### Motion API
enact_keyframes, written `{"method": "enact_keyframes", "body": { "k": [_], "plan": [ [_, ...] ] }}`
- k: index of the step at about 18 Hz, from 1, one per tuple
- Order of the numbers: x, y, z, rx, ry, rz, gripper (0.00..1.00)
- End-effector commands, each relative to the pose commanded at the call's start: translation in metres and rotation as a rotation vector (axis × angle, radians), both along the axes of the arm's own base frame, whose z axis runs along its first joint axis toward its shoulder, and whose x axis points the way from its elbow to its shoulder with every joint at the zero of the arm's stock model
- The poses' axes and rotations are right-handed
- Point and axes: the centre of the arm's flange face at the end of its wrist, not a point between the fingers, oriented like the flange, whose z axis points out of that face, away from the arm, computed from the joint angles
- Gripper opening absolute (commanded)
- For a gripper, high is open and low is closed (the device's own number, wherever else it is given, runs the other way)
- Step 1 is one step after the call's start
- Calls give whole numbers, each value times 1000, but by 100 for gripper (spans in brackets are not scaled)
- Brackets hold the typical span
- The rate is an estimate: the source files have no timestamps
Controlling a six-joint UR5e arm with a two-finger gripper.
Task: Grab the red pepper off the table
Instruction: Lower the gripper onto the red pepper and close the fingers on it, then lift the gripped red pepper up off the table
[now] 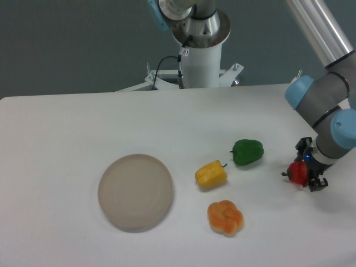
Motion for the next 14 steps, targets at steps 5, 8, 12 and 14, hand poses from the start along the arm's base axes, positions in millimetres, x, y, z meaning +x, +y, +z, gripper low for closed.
{"method": "enact_keyframes", "body": {
  "k": [5, 8, 12, 14],
  "plan": [
    [-4, 1, 9, 5, 11, 0, 54],
    [-8, 1, 22, 10, 23, 0, 51],
    [-4, 4, 50, 18, 41, -6, 51],
    [2, 8, 59, 24, 51, -12, 51]
  ]
}}
